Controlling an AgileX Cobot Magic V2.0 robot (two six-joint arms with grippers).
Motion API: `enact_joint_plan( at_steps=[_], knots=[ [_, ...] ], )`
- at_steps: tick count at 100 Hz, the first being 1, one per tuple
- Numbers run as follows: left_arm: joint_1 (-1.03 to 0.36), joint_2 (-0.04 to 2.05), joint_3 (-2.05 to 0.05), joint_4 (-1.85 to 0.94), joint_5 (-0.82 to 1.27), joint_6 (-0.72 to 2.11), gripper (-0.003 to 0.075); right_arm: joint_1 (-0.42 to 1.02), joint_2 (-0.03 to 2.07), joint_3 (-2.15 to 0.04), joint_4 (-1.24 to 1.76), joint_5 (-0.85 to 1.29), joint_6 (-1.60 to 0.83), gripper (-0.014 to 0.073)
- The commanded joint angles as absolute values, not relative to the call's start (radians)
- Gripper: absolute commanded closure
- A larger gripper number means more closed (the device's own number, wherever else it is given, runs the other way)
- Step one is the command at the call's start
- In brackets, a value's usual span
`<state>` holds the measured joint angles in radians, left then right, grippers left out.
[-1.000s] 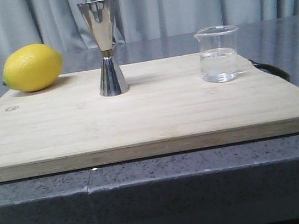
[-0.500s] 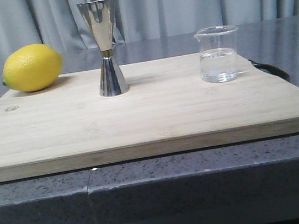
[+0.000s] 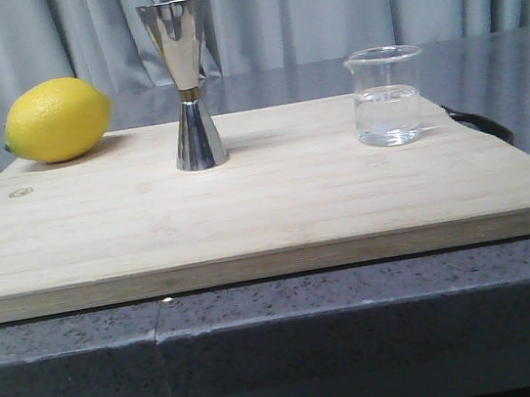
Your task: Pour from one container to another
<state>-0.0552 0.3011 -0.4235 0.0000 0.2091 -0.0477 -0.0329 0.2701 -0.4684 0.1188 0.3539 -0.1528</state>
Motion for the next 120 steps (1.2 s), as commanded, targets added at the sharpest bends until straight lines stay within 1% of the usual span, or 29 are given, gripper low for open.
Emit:
enact_joint_plan(
  at_steps=[1, 15, 20, 22, 25, 29, 30, 32, 33, 34, 35, 36, 37, 39, 40, 44, 49, 53, 58, 103, 115, 120],
  knots=[
    [-0.063, 0.318, -0.461, 0.000, 0.124, -0.050, 0.0739, -0.036, 0.290, -0.505, 0.118, 0.274, -0.163, 0.0664],
    [-0.063, 0.318, -0.461, 0.000, 0.124, -0.050, 0.0736, -0.036, 0.290, -0.505, 0.118, 0.276, -0.163, 0.0662],
    [-0.061, 0.318, -0.461, 0.000, 0.124, -0.050, 0.0704, -0.036, 0.290, -0.505, 0.118, 0.276, -0.161, 0.0638],
    [-0.061, 0.318, -0.461, 0.000, 0.124, -0.050, 0.0675, -0.036, 0.290, -0.505, 0.118, 0.273, -0.161, 0.0625],
    [-0.060, 0.318, -0.461, 0.000, 0.124, -0.050, 0.0626, -0.036, 0.290, -0.505, 0.118, 0.269, -0.161, 0.0581],
    [-0.060, 0.318, -0.461, 0.000, 0.124, -0.050, 0.0533, -0.036, 0.290, -0.505, 0.118, 0.265, -0.161, 0.0522],
    [-0.060, 0.318, -0.461, 0.000, 0.124, -0.050, 0.0498, -0.036, 0.290, -0.505, 0.118, 0.265, -0.161, 0.0494],
    [-0.060, 0.318, -0.461, 0.000, 0.126, -0.050, 0.0464, -0.036, 0.290, -0.505, 0.118, 0.263, -0.161, 0.0450],
    [-0.060, 0.318, -0.461, 0.000, 0.126, -0.050, 0.0430, -0.036, 0.290, -0.505, 0.118, 0.262, -0.161, 0.0435],
    [-0.060, 0.318, -0.461, 0.000, 0.126, -0.050, 0.0412, -0.036, 0.290, -0.505, 0.118, 0.262, -0.161, 0.0405],
    [-0.060, 0.318, -0.461, 0.000, 0.126, -0.050, 0.0379, -0.036, 0.290, -0.505, 0.118, 0.262, -0.161, 0.0389],
    [-0.060, 0.318, -0.461, 0.000, 0.126, -0.050, 0.0362, -0.036, 0.290, -0.505, 0.118, 0.262, -0.161, 0.0374],
    [-0.060, 0.318, -0.461, 0.000, 0.126, -0.050, 0.0330, -0.036, 0.290, -0.505, 0.118, 0.262, -0.161, 0.0342],
    [-0.058, 0.318, -0.461, 0.000, 0.126, -0.050, 0.0300, -0.036, 0.290, -0.505, 0.118, 0.262, -0.161, 0.0294],
    [-0.058, 0.318, -0.461, 0.000, 0.126, -0.050, 0.0272, -0.036, 0.290, -0.505, 0.118, 0.262, -0.161, 0.0279],
    [-0.058, 0.318, -0.461, 0.000, 0.121, -0.050, 0.0204, -0.036, 0.290, -0.505, 0.118, 0.261, -0.161, 0.0193],
    [-0.058, 0.318, -0.461, 0.000, 0.120, -0.050, 0.0162, -0.036, 0.290, -0.505, 0.118, 0.260, -0.161, 0.0116],
    [-0.058, 0.318, -0.461, 0.000, 0.123, -0.050, 0.0160, -0.036, 0.290, -0.505, 0.118, 0.260, -0.161, 0.0075],
    [-0.058, 0.318, -0.461, 0.000, 0.123, -0.050, 0.0170, -0.036, 0.290, -0.505, 0.118, 0.260, -0.161, 0.0055],
    [-0.058, 0.318, -0.461, -0.023, 0.120, -0.050, 0.0278, -0.036, 0.290, -0.505, 0.118, 0.250, -0.161, 0.0060],
    [-0.058, 0.318, -0.461, -0.023, 0.120, -0.050, 0.0276, -0.036, 0.290, -0.505, 0.118, 0.247, -0.161, 0.0058],
    [-0.058, 0.320, -0.464, -0.023, 0.130, -0.050, 0.0260, -0.036, 0.293, -0.510, 0.118, 0.256, -0.161, 0.0057]
  ],
)
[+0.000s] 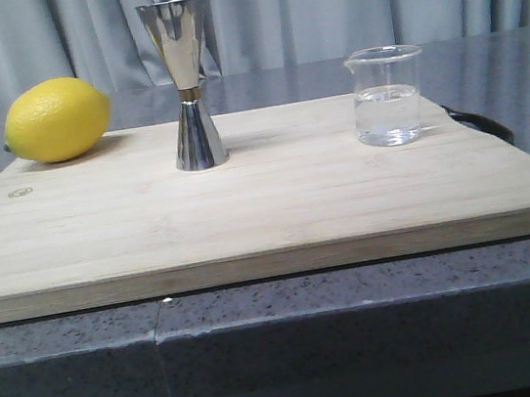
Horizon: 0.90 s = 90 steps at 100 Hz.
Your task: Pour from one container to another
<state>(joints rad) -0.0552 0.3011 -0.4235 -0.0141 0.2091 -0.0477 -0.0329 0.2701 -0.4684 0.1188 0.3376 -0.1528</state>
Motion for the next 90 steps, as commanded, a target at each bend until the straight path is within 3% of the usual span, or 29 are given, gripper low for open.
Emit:
enact_joint_plan(
  at_steps=[1, 16, 48, 90],
  knots=[
    [-0.058, 0.320, -0.467, -0.023, 0.132, -0.050, 0.0252, -0.036, 0.293, -0.512, 0.118, 0.260, -0.161, 0.0057],
    [-0.058, 0.370, -0.533, -0.023, 0.236, -0.050, 0.0164, -0.036, 0.344, -0.568, 0.120, 0.334, -0.161, 0.0057],
    [-0.058, 0.603, -0.759, -0.116, 0.604, 0.110, 0.0165, -0.036, 0.526, -0.700, 0.125, 0.590, -0.161, 0.0058],
    [-0.058, 0.942, -0.796, -1.009, 0.813, 1.057, 0.0165, -0.036, 0.620, -0.705, 0.148, 0.588, -0.161, 0.0060]
  ],
)
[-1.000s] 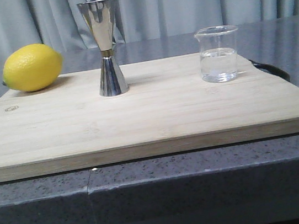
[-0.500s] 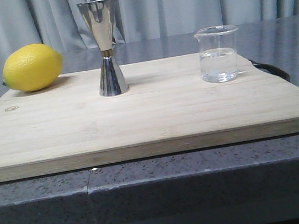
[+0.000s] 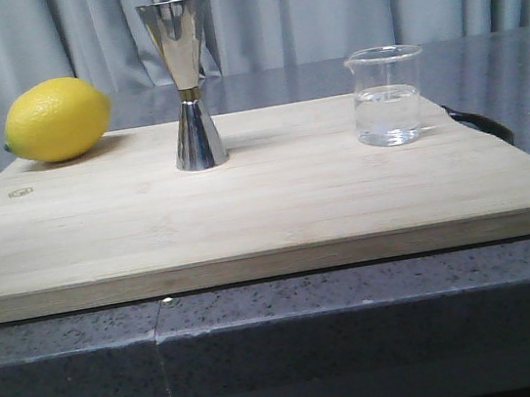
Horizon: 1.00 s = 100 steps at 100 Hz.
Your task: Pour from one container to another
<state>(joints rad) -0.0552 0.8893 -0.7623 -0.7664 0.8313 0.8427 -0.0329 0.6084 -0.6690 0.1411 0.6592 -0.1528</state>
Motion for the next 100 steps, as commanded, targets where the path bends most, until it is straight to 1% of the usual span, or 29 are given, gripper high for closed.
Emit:
enact_joint_plan(
  at_steps=[1, 22, 52, 71, 87, 100],
  knots=[
    [-0.058, 0.948, -0.796, -1.036, 0.815, 1.086, 0.0165, -0.036, 0.620, -0.705, 0.148, 0.588, -0.161, 0.0060],
    [-0.058, 1.109, -0.796, -1.337, 0.881, 1.463, 0.0165, -0.036, 0.620, -0.705, 0.148, 0.586, -0.161, 0.0060],
    [-0.058, 1.330, -0.796, -1.582, 1.075, 1.873, 0.0165, -0.036, 0.620, -0.705, 0.148, 0.586, -0.161, 0.0060],
    [-0.071, 1.439, -0.798, -1.729, 1.137, 2.042, 0.0165, -0.036, 0.620, -0.705, 0.148, 0.586, -0.161, 0.0060],
    [-0.124, 1.511, -0.798, -1.865, 1.149, 2.159, 0.0165, -0.036, 0.620, -0.705, 0.148, 0.586, -0.161, 0.0060],
    [-0.170, 1.563, -0.832, -1.864, 1.147, 2.206, 0.0165, -0.036, 0.620, -0.705, 0.148, 0.586, -0.161, 0.0060]
  ],
)
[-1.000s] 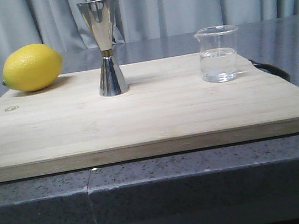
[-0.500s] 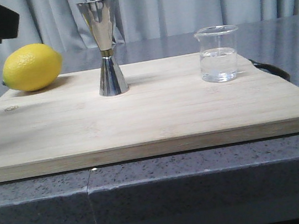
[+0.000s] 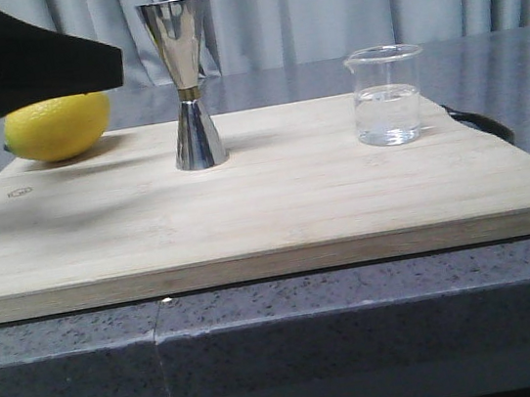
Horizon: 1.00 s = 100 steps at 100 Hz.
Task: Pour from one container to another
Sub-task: 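Move the left gripper forward and close it around the steel jigger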
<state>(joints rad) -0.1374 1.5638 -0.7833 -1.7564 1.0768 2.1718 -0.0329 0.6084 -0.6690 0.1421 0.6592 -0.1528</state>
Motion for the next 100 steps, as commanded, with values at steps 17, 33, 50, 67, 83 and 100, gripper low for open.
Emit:
enact_joint_plan(
  at_steps=[17, 33, 50, 67, 83, 100],
  knots=[
    [-0.214, 1.635, -0.909, -1.864, 1.143, 2.206, 0.0165, -0.036, 0.620, -0.705, 0.148, 0.586, -0.161, 0.0060],
    [-0.253, 1.706, -0.985, -1.864, 1.143, 2.206, 0.0165, -0.036, 0.620, -0.705, 0.148, 0.586, -0.161, 0.0060],
    [-0.282, 1.752, -1.044, -1.864, 1.145, 2.201, 0.0166, -0.036, 0.620, -0.705, 0.148, 0.587, -0.161, 0.0060],
    [-0.285, 1.755, -1.051, -1.864, 1.143, 2.201, 0.0258, -0.036, 0.620, -0.705, 0.148, 0.587, -0.161, 0.0060],
    [-0.285, 1.755, -1.051, -1.864, 1.150, 2.201, 0.0395, -0.036, 0.620, -0.705, 0.148, 0.587, -0.161, 0.0060],
    [-0.285, 1.755, -1.051, -1.864, 1.157, 2.201, 0.0480, -0.036, 0.620, -0.705, 0.148, 0.587, -0.161, 0.0060]
  ],
)
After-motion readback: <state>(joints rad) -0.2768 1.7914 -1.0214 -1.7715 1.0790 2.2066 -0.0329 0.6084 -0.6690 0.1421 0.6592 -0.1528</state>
